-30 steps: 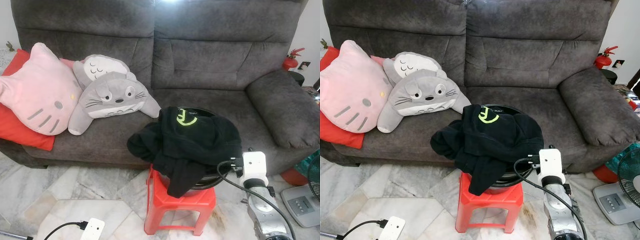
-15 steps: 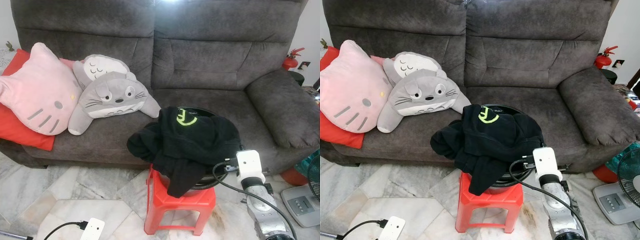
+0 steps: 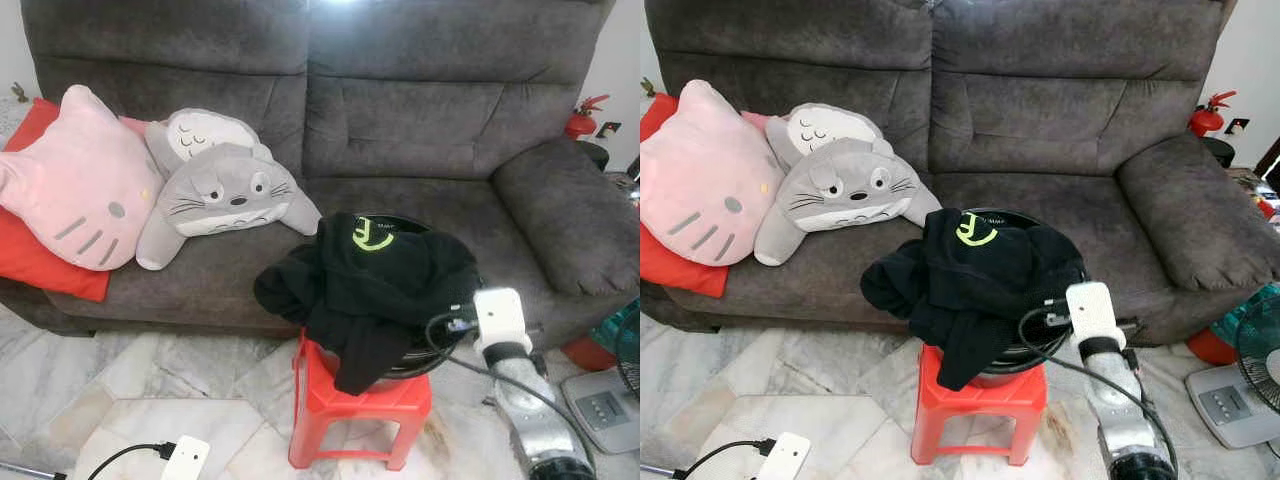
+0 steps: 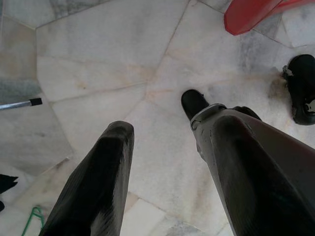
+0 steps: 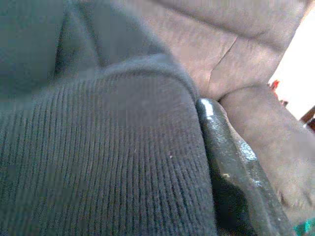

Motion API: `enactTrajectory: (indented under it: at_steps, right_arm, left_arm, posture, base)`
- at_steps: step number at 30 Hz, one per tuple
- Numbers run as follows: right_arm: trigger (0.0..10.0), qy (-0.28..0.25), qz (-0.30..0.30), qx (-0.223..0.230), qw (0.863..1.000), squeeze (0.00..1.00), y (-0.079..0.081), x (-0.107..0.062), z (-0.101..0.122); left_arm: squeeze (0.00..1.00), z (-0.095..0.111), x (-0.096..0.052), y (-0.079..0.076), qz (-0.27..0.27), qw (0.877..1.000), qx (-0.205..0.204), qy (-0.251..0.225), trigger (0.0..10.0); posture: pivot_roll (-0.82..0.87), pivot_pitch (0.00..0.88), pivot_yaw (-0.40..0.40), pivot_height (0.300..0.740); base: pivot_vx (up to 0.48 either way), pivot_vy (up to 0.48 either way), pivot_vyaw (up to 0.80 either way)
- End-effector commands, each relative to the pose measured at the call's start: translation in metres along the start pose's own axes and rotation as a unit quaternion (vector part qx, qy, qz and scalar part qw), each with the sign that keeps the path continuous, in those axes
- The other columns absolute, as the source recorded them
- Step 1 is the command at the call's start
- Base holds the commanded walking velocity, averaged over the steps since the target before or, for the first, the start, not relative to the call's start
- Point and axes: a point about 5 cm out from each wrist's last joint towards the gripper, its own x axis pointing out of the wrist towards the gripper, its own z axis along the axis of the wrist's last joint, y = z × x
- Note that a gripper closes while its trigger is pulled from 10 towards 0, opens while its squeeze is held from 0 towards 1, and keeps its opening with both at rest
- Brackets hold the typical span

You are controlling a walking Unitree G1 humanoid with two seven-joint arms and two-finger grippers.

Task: Hang hanger

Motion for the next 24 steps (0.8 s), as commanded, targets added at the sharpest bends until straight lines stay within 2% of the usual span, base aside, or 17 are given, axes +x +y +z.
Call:
enactTrajectory:
  at_steps: [1,7,12,21,24]
  right_arm:
    - [0.0,-0.031,-0.006,0.007,0.999,0.0,-0.007,0.009,0.019]
    - [0.0,-0.069,-0.006,0.024,0.997,0.0,-0.014,0.024,0.054]
    - [0.0,-0.087,0.001,0.045,0.995,0.0,-0.017,0.029,0.076]
    - [0.0,-0.048,0.02,0.066,0.996,0.0,-0.018,0.023,0.078]
    - [0.0,-0.015,0.029,0.035,0.999,0.0,-0.024,0.022,0.077]
  left_arm:
    - [0.0,-0.004,-0.001,0.0,-0.001,1.0,0.008,0.006,10.0]
    - [0.0,-0.004,-0.001,0.0,-0.003,1.0,0.007,0.006,10.0]
    - [0.0,-0.004,-0.001,-0.001,-0.007,1.0,0.006,0.007,10.0]
    - [0.0,-0.004,0.0,-0.002,-0.01,1.0,0.005,0.008,10.0]
    - [0.0,-0.005,0.0,-0.002,-0.01,1.0,0.005,0.008,10.0]
  posture:
    - [-0.17,0.06,-0.051,0.74]
    - [-0.17,0.06,-0.051,0.74]
    - [-0.18,0.056,-0.053,0.74]
    - [-0.18,0.054,-0.055,0.74]
    - [-0.18,0.053,-0.055,0.74]
  base:
    - [0.0,0.0,0.0]
    - [0.0,0.0,0.0]
    - [0.0,0.0,0.0]
    - [0.0,0.0,0.0]
    - [0.0,0.0,0.0]
